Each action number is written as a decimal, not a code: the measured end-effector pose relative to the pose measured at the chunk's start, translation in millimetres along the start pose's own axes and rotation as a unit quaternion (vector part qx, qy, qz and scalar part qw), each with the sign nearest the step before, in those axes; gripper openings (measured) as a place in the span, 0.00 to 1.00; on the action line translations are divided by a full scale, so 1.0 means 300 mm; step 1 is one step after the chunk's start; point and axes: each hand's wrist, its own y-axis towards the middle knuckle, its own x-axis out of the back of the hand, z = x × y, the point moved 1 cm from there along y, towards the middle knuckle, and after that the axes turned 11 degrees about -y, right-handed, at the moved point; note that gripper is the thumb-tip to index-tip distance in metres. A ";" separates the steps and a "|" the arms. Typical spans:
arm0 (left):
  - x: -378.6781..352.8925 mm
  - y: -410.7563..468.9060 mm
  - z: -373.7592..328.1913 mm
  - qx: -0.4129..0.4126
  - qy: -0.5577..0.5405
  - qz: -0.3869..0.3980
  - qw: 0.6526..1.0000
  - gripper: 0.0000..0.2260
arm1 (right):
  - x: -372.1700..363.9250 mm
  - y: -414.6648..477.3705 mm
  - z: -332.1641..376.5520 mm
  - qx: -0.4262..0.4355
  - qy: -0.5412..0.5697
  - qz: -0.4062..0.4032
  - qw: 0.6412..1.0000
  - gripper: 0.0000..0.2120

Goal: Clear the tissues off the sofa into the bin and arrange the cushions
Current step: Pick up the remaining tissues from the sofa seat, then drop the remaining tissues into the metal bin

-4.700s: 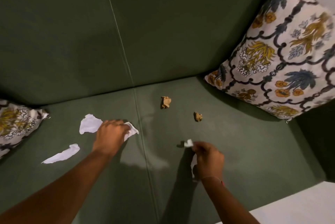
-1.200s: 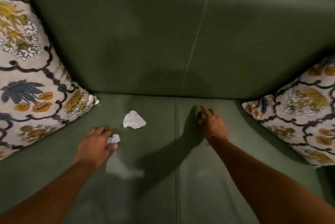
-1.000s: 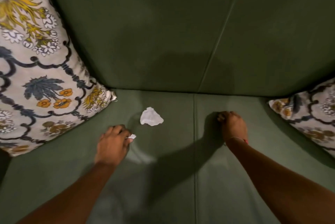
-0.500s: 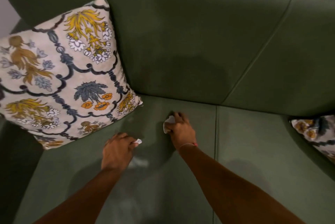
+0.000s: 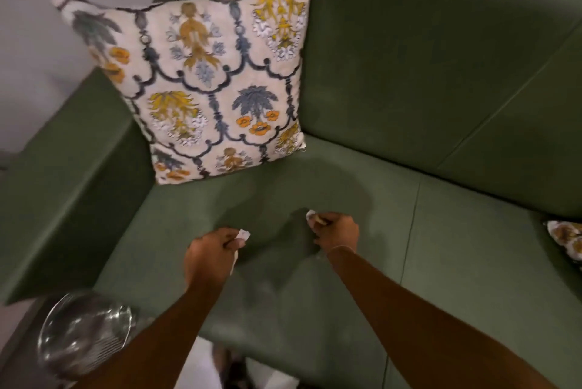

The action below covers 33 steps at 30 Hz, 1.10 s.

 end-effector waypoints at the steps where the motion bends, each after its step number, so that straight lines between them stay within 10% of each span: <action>1: 0.016 -0.018 0.025 0.015 -0.012 -0.001 1.000 0.03 | -0.038 -0.042 0.004 -0.001 0.020 0.013 1.000 0.08; 12: 0.395 -0.122 0.587 0.167 -0.070 -0.031 0.983 0.11 | -0.731 -0.511 0.124 0.033 -0.096 0.135 0.986 0.08; 20: 0.621 -0.166 1.134 0.381 -0.145 -0.099 0.908 0.10 | -1.316 -0.760 0.132 0.058 -0.161 0.217 0.961 0.13; 33: 0.467 -0.083 1.321 0.410 -0.143 -0.071 0.898 0.14 | -1.629 -0.644 0.116 0.120 -0.325 0.263 0.900 0.20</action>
